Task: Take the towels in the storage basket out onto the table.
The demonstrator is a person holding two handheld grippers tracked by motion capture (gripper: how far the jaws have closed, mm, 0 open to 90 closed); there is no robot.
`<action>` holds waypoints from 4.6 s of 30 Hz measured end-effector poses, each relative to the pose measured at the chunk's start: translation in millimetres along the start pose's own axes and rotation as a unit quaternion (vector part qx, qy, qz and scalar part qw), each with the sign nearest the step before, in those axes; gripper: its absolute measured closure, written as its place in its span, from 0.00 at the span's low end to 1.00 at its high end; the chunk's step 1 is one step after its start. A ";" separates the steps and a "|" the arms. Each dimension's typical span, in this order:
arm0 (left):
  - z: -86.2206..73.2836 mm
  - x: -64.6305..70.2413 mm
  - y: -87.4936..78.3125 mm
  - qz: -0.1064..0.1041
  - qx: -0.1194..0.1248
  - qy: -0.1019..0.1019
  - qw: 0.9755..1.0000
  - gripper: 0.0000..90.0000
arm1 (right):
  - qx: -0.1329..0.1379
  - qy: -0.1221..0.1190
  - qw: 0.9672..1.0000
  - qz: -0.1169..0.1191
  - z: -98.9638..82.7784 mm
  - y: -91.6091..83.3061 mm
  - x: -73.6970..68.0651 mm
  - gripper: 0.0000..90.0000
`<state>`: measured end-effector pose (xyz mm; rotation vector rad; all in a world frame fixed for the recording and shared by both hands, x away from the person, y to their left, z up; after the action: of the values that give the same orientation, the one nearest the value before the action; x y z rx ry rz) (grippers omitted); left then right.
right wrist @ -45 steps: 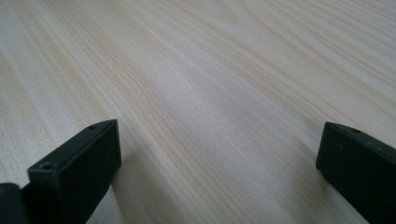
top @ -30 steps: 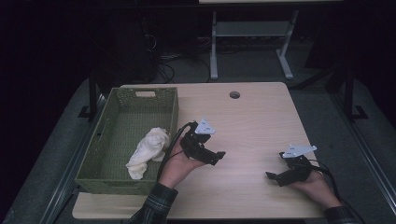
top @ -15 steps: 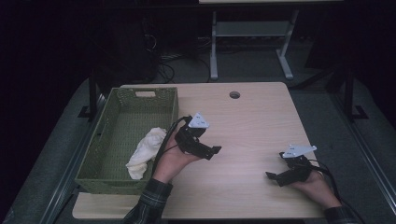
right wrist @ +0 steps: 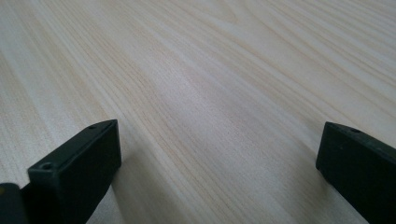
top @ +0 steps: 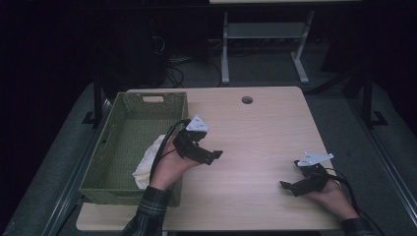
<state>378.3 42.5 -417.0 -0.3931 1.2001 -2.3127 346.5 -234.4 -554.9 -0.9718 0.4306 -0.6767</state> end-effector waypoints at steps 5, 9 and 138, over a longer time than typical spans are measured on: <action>-5.6 -7.4 -6.6 0.002 0.007 -0.003 1.000 0.15 | 0.000 -0.004 1.000 -0.002 -0.1 0.1 0.8 0.00; -10.7 -16.5 -10.5 0.006 0.011 -0.016 1.000 0.15 | -0.001 -0.002 1.000 -0.001 -0.2 0.0 0.5 0.00; -105.4 -117.9 -45.4 0.082 0.009 -0.184 0.980 0.81 | 0.000 0.008 1.000 -0.001 1.5 0.7 1.9 0.00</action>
<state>413.8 201.1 -442.6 -0.6564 0.9875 -1.9990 349.0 -234.5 -554.8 -0.9685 0.4436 -0.6862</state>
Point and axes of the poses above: each handheld gripper's, and its own axes: y roughly forward along the jaws, z roughly out of its top, x roughly to its right, the point moved 10 cm from there along y, roughly forward along the jaws, and after that the axes turned 14 degrees about -x, right-handed, at the moved point
